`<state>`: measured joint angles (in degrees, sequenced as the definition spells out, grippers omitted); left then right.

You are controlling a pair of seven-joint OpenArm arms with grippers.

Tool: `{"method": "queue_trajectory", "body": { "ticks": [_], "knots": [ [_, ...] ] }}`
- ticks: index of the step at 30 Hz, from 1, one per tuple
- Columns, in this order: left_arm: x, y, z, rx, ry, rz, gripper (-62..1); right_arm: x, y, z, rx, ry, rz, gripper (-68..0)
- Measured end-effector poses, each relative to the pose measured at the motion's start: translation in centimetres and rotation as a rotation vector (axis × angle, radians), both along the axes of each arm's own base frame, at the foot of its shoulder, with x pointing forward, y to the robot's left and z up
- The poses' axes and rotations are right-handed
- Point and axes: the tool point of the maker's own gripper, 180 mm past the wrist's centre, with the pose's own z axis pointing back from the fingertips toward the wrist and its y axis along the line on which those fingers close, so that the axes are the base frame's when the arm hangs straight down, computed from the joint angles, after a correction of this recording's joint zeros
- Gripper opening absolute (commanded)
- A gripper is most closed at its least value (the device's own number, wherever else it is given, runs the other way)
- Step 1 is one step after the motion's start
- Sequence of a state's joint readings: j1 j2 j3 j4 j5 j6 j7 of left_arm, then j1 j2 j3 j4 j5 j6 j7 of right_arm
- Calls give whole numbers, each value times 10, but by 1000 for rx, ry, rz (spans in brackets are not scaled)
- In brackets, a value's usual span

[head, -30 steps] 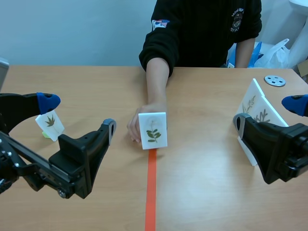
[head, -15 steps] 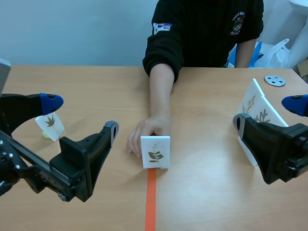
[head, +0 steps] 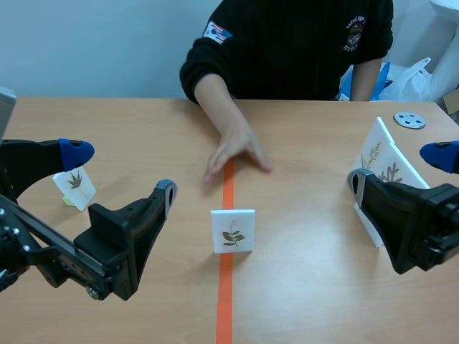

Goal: Sort the leaf by its shape. The table is split by an orange tape line. A compound leaf with several leaflets goes to the left side, a simple leaf with one blade goes to the right side. Return to the home posture when a red brick is placed on the table.

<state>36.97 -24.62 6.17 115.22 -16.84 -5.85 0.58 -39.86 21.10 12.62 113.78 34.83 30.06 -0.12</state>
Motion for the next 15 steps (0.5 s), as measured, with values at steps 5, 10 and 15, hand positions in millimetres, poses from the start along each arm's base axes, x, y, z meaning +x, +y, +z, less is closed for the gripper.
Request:
{"method": "queue_trajectory", "body": {
  "ticks": [5,10,15],
  "knots": [
    [0,-1,0,-1,0,-5,14,0,0,0,0,0,0,4],
    [-2,-4,0,-4,2,-26,14,0,0,0,0,0,0,4],
    [-2,-4,0,-4,2,-25,14,0,0,0,0,0,0,4]
  ]
}}
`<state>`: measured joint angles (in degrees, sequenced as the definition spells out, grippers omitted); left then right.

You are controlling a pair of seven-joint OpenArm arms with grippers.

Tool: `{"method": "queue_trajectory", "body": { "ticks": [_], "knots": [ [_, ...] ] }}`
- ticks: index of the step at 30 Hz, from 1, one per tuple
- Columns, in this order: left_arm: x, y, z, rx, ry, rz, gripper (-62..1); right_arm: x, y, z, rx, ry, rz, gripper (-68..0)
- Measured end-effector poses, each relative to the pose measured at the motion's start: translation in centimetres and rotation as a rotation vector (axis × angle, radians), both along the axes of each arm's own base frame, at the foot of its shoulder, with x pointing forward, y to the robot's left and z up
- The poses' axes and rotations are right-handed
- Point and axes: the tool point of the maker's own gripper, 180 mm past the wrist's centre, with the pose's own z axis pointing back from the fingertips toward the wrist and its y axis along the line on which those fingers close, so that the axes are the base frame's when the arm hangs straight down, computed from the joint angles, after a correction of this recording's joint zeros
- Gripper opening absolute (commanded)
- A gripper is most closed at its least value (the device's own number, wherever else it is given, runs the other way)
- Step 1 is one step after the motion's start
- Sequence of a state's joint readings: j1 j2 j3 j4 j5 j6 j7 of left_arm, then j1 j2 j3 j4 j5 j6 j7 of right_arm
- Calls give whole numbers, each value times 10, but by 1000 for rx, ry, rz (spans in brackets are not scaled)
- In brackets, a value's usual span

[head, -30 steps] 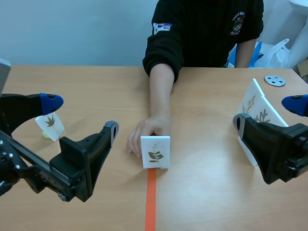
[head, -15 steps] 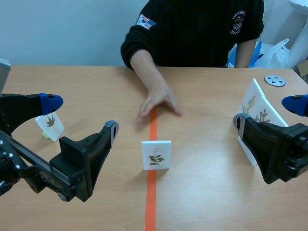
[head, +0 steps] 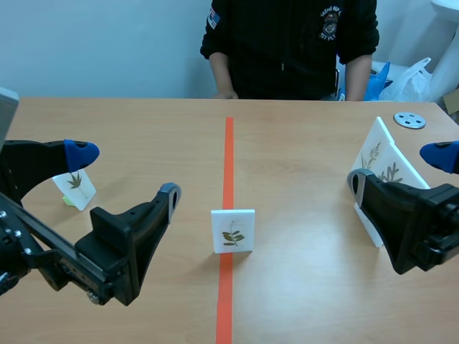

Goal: Sort the leaf by its shape. The table is split by an orange tape line. A compound leaf with several leaflets goes to the left side, a simple leaf with one blade goes to the right side. Return to the home posture when a red brick is placed on the table.

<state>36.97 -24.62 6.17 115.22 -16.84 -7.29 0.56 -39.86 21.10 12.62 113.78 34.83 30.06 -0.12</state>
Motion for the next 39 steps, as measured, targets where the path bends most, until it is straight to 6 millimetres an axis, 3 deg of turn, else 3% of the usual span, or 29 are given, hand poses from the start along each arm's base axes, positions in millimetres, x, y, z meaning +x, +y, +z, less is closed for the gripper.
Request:
{"method": "queue_trajectory", "body": {
  "ticks": [11,21,29,39],
  "knots": [
    [3,-1,-2,-4,-1,-6,14,0,0,0,-2,1,0,4],
    [13,7,-50,44,77,-66,14,0,0,-1,-3,3,0,4],
    [18,2,-57,13,62,-142,14,0,0,-1,-3,4,0,4],
    [26,-2,-92,1,116,-197,14,0,0,-1,-5,7,0,4]
  ]
}}
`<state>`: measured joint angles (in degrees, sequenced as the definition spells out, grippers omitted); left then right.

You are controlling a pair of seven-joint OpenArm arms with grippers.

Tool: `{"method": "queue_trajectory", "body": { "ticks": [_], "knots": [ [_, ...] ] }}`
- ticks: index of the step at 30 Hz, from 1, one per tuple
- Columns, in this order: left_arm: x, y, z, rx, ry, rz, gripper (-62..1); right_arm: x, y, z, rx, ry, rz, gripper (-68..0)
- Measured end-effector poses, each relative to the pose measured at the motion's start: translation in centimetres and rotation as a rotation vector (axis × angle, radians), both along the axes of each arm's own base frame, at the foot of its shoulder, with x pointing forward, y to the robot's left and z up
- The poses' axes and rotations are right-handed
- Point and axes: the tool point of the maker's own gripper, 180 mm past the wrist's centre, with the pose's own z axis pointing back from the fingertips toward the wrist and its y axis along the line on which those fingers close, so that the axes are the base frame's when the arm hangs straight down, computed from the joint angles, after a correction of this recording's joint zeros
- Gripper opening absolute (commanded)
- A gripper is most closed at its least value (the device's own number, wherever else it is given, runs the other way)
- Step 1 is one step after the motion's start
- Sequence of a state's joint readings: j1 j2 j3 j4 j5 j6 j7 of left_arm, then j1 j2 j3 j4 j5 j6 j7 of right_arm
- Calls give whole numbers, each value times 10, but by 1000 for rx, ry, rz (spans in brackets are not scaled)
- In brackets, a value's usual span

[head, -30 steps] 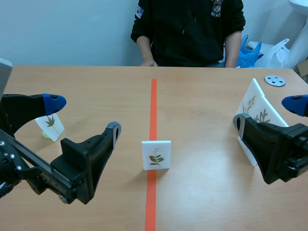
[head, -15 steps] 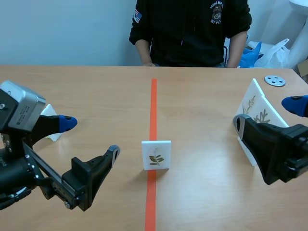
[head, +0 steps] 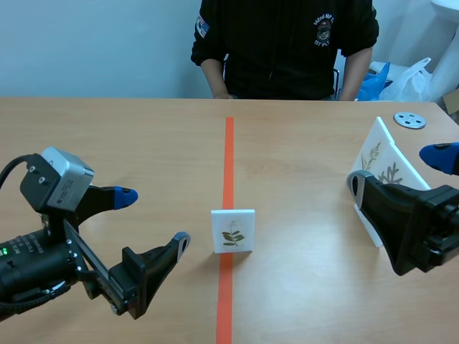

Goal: Sort the leaf by its shape. The table is split by an orange tape line. A compound leaf with several leaflets goes to the left side, a simple leaf with one blade goes to the right side. Return to the home posture when a red brick is placed on the table.

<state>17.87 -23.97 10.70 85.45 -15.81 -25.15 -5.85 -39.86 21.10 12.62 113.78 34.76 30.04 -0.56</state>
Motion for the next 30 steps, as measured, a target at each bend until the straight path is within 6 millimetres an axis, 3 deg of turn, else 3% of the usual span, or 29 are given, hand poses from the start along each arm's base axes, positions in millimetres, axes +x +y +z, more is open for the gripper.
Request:
{"method": "queue_trajectory", "body": {
  "ticks": [8,14,21,30],
  "knots": [
    [4,1,-4,-6,17,8,14,3,-2,-4,-72,-7,3,4],
    [-2,-7,25,-25,-21,5,14,15,13,-6,-121,-41,51,4],
    [-11,1,63,-19,-83,62,14,25,31,-36,-153,-4,111,4],
    [-19,14,66,5,-64,115,14,52,55,-71,-181,17,187,4]
  ]
}}
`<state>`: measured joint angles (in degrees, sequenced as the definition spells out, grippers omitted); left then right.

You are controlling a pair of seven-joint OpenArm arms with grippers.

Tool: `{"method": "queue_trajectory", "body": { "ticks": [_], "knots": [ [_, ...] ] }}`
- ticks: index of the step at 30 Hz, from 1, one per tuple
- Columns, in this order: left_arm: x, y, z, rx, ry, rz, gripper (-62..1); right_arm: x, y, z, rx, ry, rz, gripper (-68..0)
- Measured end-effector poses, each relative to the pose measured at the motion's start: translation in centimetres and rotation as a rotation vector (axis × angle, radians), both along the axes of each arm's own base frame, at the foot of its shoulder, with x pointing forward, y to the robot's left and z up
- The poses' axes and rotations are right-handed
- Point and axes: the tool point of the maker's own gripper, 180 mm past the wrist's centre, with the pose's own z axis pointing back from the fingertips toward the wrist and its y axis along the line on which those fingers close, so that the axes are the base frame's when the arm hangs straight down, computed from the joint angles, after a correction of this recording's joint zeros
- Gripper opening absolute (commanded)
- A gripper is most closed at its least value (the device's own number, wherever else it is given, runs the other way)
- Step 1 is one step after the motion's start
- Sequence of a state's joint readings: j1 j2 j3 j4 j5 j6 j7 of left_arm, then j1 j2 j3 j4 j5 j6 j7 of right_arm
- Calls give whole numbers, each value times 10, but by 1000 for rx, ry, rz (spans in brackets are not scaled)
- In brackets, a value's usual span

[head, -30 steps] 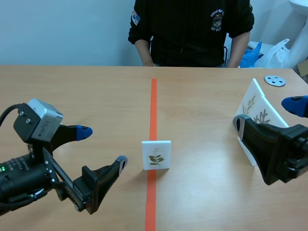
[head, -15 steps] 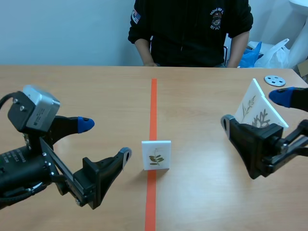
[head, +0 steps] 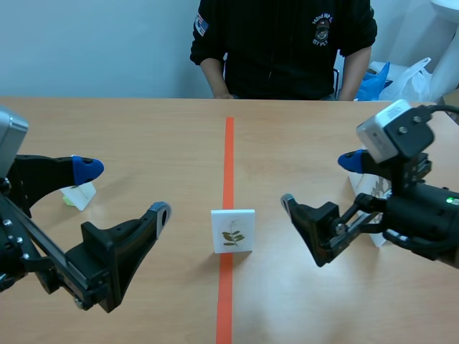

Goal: Sort the leaf by its shape. The table is split by an orange tape line. A compound leaf with several leaflets goes to the left side, a simple leaf with one blade goes to the right side. Return to the home posture when a red brick is placed on the table.

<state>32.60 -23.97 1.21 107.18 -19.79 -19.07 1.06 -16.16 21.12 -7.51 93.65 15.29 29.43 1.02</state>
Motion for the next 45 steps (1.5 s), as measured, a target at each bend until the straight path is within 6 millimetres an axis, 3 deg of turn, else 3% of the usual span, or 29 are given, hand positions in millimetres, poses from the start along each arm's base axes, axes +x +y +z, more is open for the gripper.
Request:
{"method": "queue_trajectory", "body": {
  "ticks": [12,25,31,34,45],
  "knots": [
    [2,4,0,-12,4,34,14,10,48,-52,-28,72,153,4],
    [8,16,3,-19,5,76,14,-4,113,-97,-76,110,312,-2],
    [12,26,5,0,-9,101,14,-12,119,-111,-116,122,317,-152],
    [12,28,4,8,-3,104,14,-11,118,-113,-124,117,301,-274],
    [12,28,4,9,-2,104,14,-15,118,-114,-110,117,296,-547]
  ]
}}
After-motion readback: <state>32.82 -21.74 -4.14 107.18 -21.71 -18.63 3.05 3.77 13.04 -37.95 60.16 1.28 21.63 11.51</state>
